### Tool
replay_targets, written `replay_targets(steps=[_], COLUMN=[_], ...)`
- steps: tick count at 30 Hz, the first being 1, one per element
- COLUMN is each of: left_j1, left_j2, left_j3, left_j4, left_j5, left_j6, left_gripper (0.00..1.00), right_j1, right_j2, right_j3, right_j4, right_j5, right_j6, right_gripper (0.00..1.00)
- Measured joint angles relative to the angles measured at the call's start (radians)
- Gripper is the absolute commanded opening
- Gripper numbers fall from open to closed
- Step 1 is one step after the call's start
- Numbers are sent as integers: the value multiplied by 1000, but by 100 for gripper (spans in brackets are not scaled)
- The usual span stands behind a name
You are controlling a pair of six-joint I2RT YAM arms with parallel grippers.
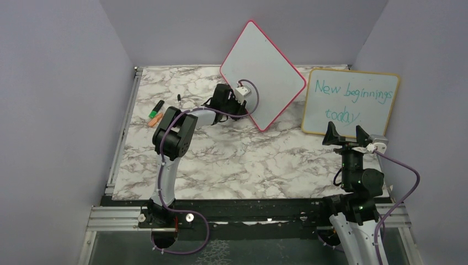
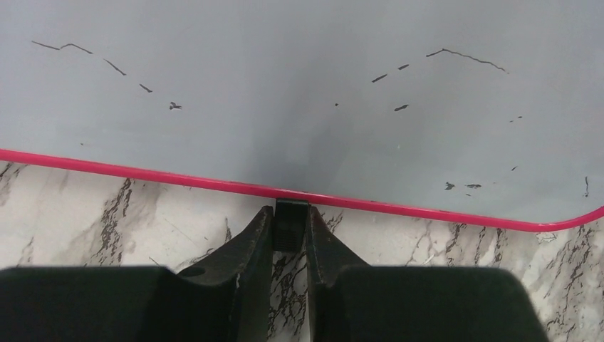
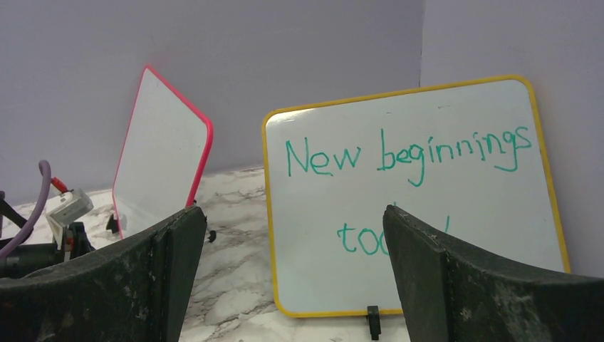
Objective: Write a sentence on the whiteboard
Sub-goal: Adjust the whiteboard stand at the center of the board.
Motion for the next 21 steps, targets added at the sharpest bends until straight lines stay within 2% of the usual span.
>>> replay_targets(steps=[5, 7, 12, 21], left_j1=[-12, -24, -66, -159], left_j2=[0, -11, -56, -191], left_j3=[-5, -27, -110, -314], left_j4=[4, 28, 77, 140], left_j5=[-18, -50, -150, -395], left_j6=[18, 16, -16, -180], left_gripper=[2, 0, 0, 0], right_j1=[0, 0, 0, 0], right_j2=[0, 0, -1, -21], right_j3=[0, 0, -1, -5], right_j4=[0, 0, 0, 0], right_j5=[0, 0, 0, 0], right_j6=[0, 0, 0, 0], right_gripper=[100, 100, 100, 100])
